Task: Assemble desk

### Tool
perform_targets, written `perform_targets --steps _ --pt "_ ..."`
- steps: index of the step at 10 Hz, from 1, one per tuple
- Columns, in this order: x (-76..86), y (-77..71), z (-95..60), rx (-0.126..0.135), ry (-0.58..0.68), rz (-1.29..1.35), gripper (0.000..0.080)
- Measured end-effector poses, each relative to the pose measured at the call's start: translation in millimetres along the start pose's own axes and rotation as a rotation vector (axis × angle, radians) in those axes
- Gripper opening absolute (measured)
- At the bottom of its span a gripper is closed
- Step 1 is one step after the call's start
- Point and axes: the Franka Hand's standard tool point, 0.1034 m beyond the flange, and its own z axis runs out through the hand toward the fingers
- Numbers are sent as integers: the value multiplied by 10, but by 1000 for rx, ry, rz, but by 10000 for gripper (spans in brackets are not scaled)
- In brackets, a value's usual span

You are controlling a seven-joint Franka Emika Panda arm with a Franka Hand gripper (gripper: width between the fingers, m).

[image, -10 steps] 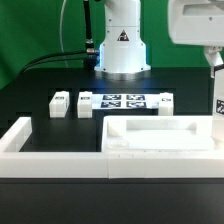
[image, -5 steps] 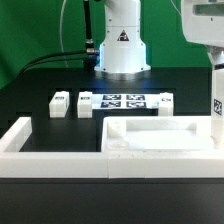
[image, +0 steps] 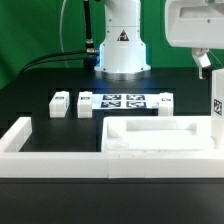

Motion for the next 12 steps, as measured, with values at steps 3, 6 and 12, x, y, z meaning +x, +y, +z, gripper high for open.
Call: perform_targets --steps 3,6,12 --pt "5 7 17 -1 -1 -292 649" --pt "-3 -11 51 1 9 -705 649" --pt "24 -19 42 -10 25 -967 385"
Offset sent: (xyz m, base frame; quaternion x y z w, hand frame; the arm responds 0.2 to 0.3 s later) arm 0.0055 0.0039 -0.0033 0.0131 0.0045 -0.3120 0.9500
